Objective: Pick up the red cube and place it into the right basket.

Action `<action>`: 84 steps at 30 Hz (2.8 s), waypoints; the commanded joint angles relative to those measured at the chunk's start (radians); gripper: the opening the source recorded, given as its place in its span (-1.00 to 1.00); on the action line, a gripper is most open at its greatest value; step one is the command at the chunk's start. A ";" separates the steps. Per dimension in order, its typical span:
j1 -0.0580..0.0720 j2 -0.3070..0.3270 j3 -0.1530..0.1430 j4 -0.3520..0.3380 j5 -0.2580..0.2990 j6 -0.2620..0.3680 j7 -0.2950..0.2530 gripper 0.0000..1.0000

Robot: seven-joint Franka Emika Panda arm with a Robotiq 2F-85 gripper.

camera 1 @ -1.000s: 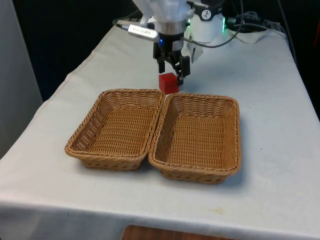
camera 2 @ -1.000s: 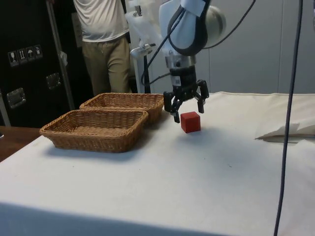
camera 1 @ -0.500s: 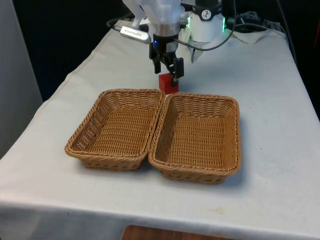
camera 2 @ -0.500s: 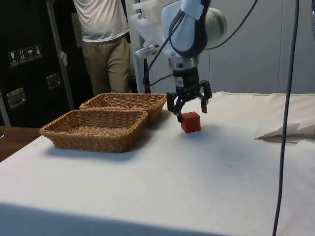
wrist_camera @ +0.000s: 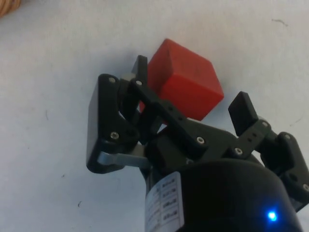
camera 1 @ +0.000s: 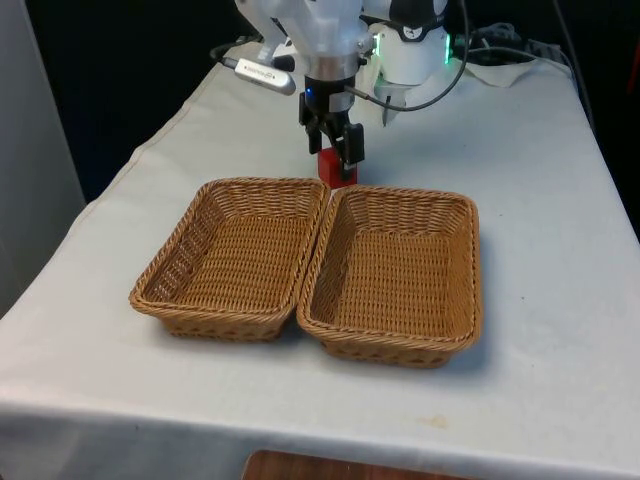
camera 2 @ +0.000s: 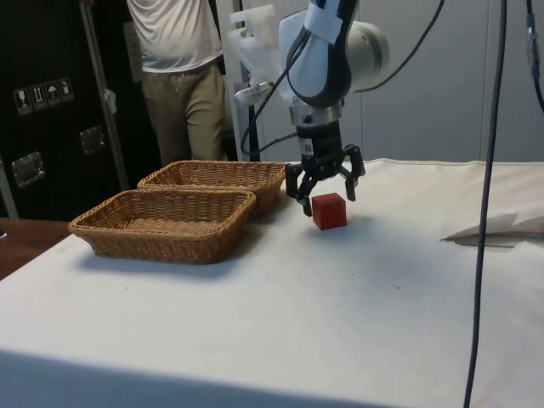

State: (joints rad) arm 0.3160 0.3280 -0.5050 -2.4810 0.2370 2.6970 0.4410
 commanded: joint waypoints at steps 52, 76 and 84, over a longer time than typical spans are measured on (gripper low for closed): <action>0.007 -0.156 -0.052 -0.014 -0.116 -0.090 0.084 -0.94; -0.003 -0.271 -0.093 0.093 -0.219 -0.281 0.052 -0.94; -0.003 -0.265 -0.111 0.171 -0.211 -0.353 0.006 -0.94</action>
State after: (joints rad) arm 0.3150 0.0630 -0.6150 -2.3240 0.0220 2.3650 0.4580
